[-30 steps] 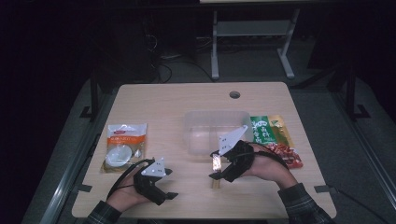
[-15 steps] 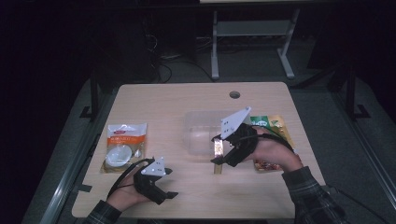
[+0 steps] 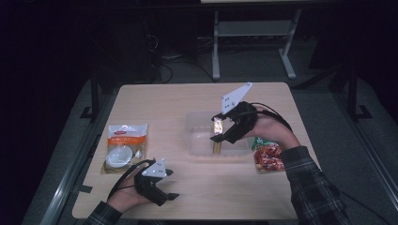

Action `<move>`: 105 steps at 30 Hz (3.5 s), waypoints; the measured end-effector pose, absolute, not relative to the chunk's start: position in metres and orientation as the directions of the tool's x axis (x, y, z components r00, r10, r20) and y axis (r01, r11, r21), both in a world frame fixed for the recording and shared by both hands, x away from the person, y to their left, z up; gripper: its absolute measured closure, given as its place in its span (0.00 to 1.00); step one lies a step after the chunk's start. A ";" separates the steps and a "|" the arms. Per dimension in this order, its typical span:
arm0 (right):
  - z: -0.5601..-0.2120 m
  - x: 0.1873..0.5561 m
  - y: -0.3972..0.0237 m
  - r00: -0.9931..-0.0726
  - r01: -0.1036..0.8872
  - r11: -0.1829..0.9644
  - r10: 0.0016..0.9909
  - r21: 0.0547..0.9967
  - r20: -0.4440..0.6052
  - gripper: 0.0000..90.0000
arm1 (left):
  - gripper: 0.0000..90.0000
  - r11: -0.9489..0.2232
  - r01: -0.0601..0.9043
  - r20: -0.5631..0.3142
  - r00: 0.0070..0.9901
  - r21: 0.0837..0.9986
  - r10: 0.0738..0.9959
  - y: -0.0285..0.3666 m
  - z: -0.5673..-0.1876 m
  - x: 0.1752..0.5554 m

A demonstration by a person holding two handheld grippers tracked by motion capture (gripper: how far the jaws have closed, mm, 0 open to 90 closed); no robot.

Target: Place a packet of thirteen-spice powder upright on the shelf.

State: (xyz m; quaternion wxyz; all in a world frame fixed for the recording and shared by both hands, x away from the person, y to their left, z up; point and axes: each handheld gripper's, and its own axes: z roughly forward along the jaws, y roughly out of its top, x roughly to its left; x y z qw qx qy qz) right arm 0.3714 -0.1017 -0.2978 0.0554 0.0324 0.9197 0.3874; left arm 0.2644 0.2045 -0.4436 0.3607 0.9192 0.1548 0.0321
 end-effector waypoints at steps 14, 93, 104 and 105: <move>-0.303 0.416 -0.099 -0.994 0.026 0.695 0.096 0.719 -0.056 0.35 | 0.18 -0.696 0.264 -0.055 0.950 0.668 0.307 0.205 -0.445 0.264; -0.343 0.371 -0.124 -0.937 0.230 0.654 0.348 0.720 -0.016 0.36 | 0.18 -0.698 0.275 -0.070 0.949 0.662 0.308 0.204 -0.446 0.262; -0.370 0.329 -0.142 -0.928 0.246 0.631 0.373 0.735 -0.009 0.41 | 0.18 -0.706 0.276 -0.070 0.949 0.652 0.306 0.204 -0.447 0.264; -0.374 0.325 -0.144 -0.925 0.258 0.626 0.381 0.736 0.000 0.41 | 0.18 -0.705 0.277 -0.071 0.949 0.653 0.307 0.204 -0.448 0.264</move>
